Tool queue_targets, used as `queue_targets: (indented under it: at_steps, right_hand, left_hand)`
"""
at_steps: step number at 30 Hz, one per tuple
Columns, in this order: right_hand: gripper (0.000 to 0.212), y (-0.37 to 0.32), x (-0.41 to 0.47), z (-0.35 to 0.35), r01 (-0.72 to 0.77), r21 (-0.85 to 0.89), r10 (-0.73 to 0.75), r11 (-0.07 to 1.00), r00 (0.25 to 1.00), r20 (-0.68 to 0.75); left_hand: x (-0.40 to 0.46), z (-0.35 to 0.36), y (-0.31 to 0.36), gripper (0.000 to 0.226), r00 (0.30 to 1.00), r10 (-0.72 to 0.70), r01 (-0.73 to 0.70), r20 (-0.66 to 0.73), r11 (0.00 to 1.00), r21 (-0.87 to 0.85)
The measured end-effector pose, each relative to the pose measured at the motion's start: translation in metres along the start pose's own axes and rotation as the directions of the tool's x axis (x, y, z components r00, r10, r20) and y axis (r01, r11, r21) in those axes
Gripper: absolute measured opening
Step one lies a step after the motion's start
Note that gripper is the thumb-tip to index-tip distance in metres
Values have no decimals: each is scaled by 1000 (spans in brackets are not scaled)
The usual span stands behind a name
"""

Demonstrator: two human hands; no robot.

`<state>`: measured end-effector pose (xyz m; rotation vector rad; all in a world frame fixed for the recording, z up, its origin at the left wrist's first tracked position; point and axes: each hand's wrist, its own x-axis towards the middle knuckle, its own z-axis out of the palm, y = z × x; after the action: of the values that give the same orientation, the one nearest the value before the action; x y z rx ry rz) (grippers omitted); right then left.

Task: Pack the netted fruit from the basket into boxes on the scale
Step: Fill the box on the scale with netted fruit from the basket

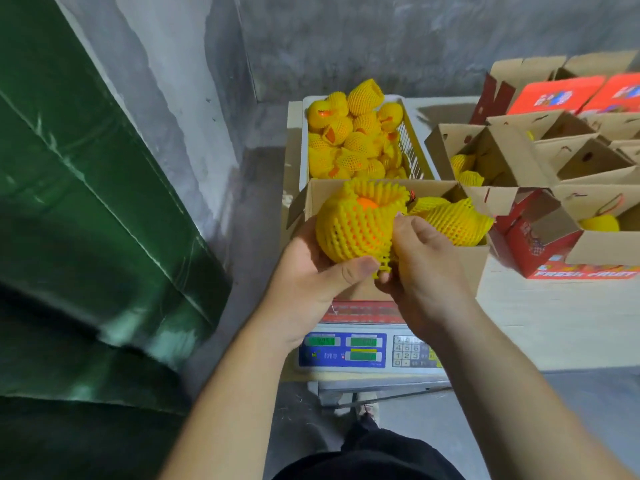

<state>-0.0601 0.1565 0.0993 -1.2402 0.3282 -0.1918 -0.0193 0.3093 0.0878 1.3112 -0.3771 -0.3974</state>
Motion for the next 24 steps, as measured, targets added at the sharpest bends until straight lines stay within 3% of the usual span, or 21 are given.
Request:
queue_targets:
  at_steps: [2, 4, 5, 7, 8, 9, 11, 15, 18, 20, 21, 23, 24]
  right_hand:
    - [27, 2, 12, -3, 72, -69, -78, 995, 993, -92]
    - [9, 1, 25, -6, 146, -177, -171, 973, 976, -136]
    - [17, 0, 31, -9, 191, -309, -238, 932, 964, -122]
    - [55, -8, 44, -18, 304, -525, -328, 795, 943, 50]
    - [66, -14, 53, -23, 348, -516, -309, 782, 937, 164]
    - [74, -22, 61, -25, 354, -417, -251, 837, 926, 282]
    - [76, -35, 84, -34, 281, -235, -181, 930, 910, 372]
    - [51, -62, 148, -49, 226, -295, -126, 928, 939, 320]
    - [58, -82, 207, -56, 137, -300, -72, 944, 973, 217]
    - [91, -100, 237, -63, 196, -548, -99, 813, 974, 202]
    - [102, -106, 248, -71, 220, -697, -106, 682, 973, 203]
    - [103, -109, 253, -93, 200, -883, -137, 425, 978, 156]
    - [94, -106, 247, -106, 174, -905, -159, 389, 980, 120]
  left_hand:
    - [13, 4, -3, 76, 999, 7, -8, -43, 1000, -4]
    - [29, 10, -3, 83, 999, 12, -9, -49, 998, 60]
    - [38, 13, -3, 84, 998, 15, -10, -53, 995, 96]
    - [59, 19, -3, 73, 996, 24, -16, -82, 995, 99]
    - [70, 22, -3, 66, 994, 18, -10, -103, 997, 78]
    - [81, 24, -2, 63, 993, 3, 5, -119, 998, 65]
    - [102, 27, 1, 58, 990, 1, 19, -141, 990, 139]
    - [135, 34, 9, 55, 986, 14, 42, -165, 944, 327]
    - [157, 30, 12, 45, 966, 82, 68, -244, 832, 551]
    - [165, 21, 14, 41, 961, 51, 142, -273, 754, 641]
    - [165, 14, 14, 45, 954, 22, 199, -299, 699, 687]
    - [159, -2, 10, 56, 924, -24, 330, -382, 558, 762]
    - [153, -9, 7, 62, 900, -65, 398, -430, 521, 755]
